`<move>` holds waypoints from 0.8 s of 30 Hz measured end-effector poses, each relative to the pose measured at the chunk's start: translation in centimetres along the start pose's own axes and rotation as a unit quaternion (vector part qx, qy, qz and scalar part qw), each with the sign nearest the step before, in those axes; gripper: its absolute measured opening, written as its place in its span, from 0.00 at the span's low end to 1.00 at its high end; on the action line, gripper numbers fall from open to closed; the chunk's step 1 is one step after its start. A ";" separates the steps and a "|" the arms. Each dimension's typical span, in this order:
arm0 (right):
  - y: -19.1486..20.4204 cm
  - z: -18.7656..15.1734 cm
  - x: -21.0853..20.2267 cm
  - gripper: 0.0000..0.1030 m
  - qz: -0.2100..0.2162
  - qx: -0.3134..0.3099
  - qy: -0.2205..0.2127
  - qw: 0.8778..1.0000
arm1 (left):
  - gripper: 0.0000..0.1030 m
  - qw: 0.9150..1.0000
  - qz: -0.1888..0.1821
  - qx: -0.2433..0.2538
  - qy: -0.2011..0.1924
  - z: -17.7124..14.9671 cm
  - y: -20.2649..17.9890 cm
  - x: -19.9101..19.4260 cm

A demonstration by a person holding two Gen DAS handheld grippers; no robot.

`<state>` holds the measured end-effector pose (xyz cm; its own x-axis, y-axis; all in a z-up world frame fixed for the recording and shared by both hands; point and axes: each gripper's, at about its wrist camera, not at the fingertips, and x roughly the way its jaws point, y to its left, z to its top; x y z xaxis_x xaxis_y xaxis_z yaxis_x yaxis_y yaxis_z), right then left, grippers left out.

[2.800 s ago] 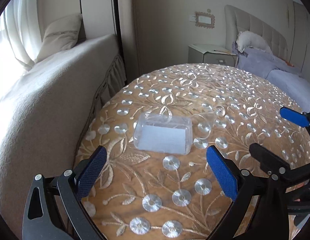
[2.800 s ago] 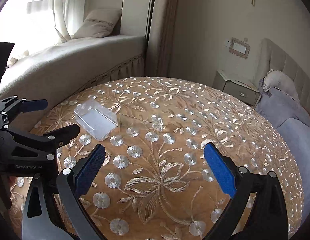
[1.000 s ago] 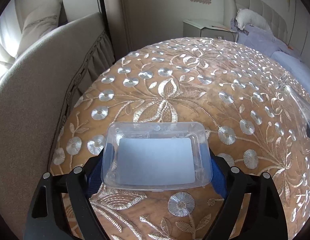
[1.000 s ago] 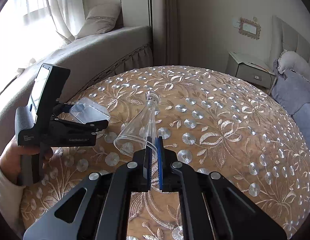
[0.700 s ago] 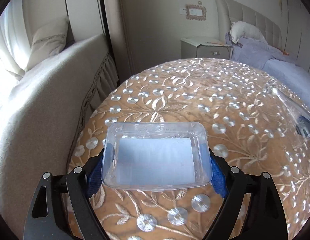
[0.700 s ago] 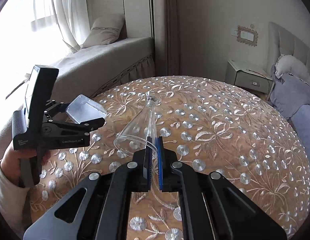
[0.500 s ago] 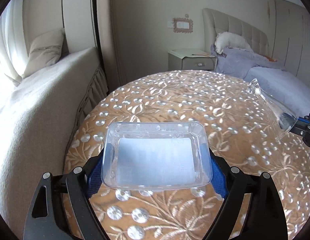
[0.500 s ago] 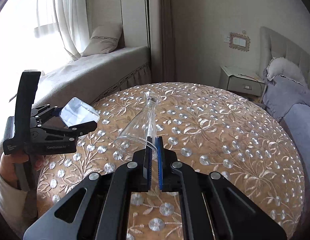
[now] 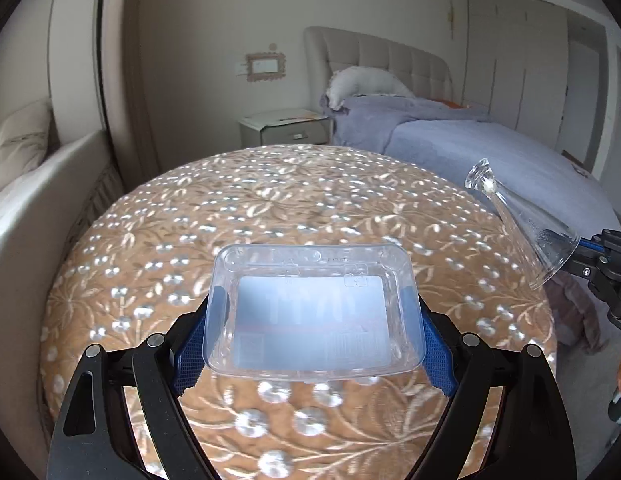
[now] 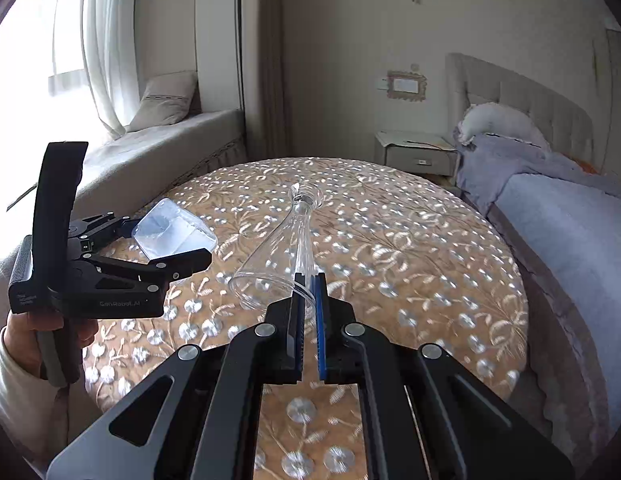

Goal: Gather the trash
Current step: 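Carry the plastic box and cup to the white bin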

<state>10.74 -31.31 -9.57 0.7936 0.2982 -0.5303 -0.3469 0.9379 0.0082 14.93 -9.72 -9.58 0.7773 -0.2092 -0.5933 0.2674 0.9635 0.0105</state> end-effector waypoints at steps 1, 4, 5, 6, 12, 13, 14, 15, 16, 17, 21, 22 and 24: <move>-0.6 -0.8 -0.8 0.06 -0.008 0.007 0.001 1.000 | 0.82 1.000 -0.007 0.009 0.000 -0.2 -1.3 0.0; -2.6 -2.9 -3.2 0.06 -0.035 0.027 0.002 0.999 | 0.82 0.999 -0.031 0.034 0.002 -0.8 -5.6 0.2; -3.4 -3.7 -4.1 0.06 -0.045 0.035 0.001 0.998 | 0.82 0.999 -0.037 0.039 0.004 -1.0 -7.0 0.3; -4.2 -4.3 -4.9 0.06 -0.054 0.043 0.001 0.998 | 0.82 0.998 -0.046 0.045 0.006 -1.3 -8.2 0.5; -8.7 -8.3 -9.2 0.06 -0.107 0.087 -0.002 0.990 | 0.82 0.992 -0.098 0.082 0.021 -2.6 -16.5 1.7; -9.4 -9.0 -9.9 0.06 -0.114 0.094 -0.001 0.989 | 0.82 0.990 -0.108 0.087 0.026 -2.7 -17.7 1.9; -10.1 -9.7 -10.5 0.06 -0.123 0.100 0.000 0.987 | 0.82 0.988 -0.121 0.093 0.031 -2.9 -19.1 2.2; -10.6 -10.3 -10.8 0.06 -0.130 0.104 0.003 0.986 | 0.82 0.985 -0.131 0.103 0.035 -3.1 -20.6 2.4; -11.2 -10.8 -11.3 0.06 -0.137 0.110 0.004 0.984 | 0.82 0.983 -0.138 0.114 0.037 -3.3 -22.1 2.6; -11.7 -11.4 -11.6 0.06 -0.144 0.117 0.005 0.983 | 0.82 0.981 -0.143 0.125 0.037 -3.4 -23.4 2.7; -14.0 -14.0 -12.6 0.06 -0.175 0.138 0.013 0.975 | 0.82 0.971 -0.169 0.164 0.050 -4.2 -28.5 3.8; -14.7 -14.7 -12.5 0.06 -0.182 0.141 0.019 0.973 | 0.82 0.968 -0.173 0.174 0.056 -4.5 -29.7 4.2; -16.3 -16.1 -12.1 0.06 -0.190 0.158 0.030 0.969 | 0.82 0.963 -0.184 0.186 0.065 -5.0 -31.7 5.1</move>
<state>-1.26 -53.05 -16.89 0.8004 -0.0802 -0.5940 0.1421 0.9881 0.0581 7.58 -40.52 -16.91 0.5198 -0.4796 -0.7070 0.7153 0.6968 0.0533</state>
